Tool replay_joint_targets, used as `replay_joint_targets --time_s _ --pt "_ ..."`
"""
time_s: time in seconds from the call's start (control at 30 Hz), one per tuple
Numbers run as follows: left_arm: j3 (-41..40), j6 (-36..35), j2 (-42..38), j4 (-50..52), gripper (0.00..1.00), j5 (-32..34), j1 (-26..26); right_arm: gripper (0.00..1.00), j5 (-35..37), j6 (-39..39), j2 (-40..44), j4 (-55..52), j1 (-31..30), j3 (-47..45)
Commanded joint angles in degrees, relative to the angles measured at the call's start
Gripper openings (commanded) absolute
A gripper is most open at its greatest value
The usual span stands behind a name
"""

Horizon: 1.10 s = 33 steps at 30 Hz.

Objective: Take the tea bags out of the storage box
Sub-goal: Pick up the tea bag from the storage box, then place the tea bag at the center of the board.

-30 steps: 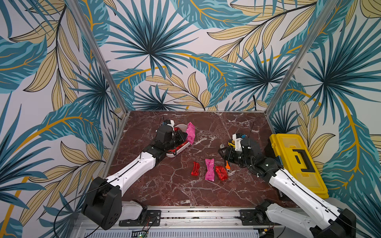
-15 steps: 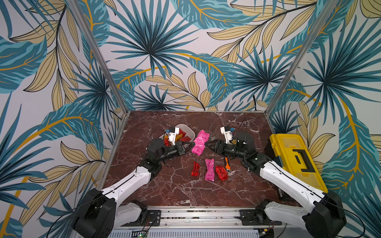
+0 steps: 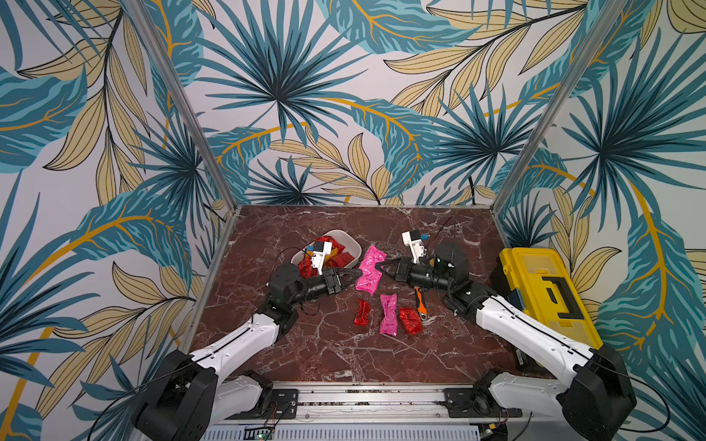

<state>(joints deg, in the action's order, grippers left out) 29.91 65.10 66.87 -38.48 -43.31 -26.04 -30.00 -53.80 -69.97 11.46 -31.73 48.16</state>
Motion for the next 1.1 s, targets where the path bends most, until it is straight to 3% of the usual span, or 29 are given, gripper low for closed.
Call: replay_joint_targets --time_s 0.0,0.07,0.2,0.27,0.4,0.6,0.8,1.07 --pt "-1.89 -1.07 -3.25 0.98 0.7 0.83 0.93 0.06 1.62 -0.03 -0.03 0.43 -0.72 -1.11" --pt "-3.02 -1.52 -6.17 4.96 0.83 4.9 2.72 0.04 5.16 1.87 0.22 -3.68 -1.73 -1.12" --pt "-4.96 -2.48 -13.74 12.36 0.89 17.67 5.7 0.03 13.13 5.25 -1.63 -11.34 -6.14 -0.4" --pt "-4.03 -5.15 -18.04 21.5 0.91 25.98 6.21 0.03 16.53 5.75 -4.29 -13.39 -8.54 0.44" --pt "-1.54 -8.65 -23.37 40.51 0.93 40.21 7.02 0.02 20.86 6.08 -11.0 -15.99 -13.47 4.09" --pt "0.13 -11.29 -26.13 53.77 0.91 48.89 8.57 0.03 23.71 6.79 -22.01 -19.63 -18.8 12.03" --pt "1.97 -14.56 -24.47 60.25 0.84 49.57 10.61 0.03 24.32 7.96 -32.04 -23.39 -20.46 19.87" --pt "6.77 -20.36 -16.55 60.91 0.79 42.89 14.29 0.04 26.92 9.14 -38.25 -29.42 -21.82 23.88"
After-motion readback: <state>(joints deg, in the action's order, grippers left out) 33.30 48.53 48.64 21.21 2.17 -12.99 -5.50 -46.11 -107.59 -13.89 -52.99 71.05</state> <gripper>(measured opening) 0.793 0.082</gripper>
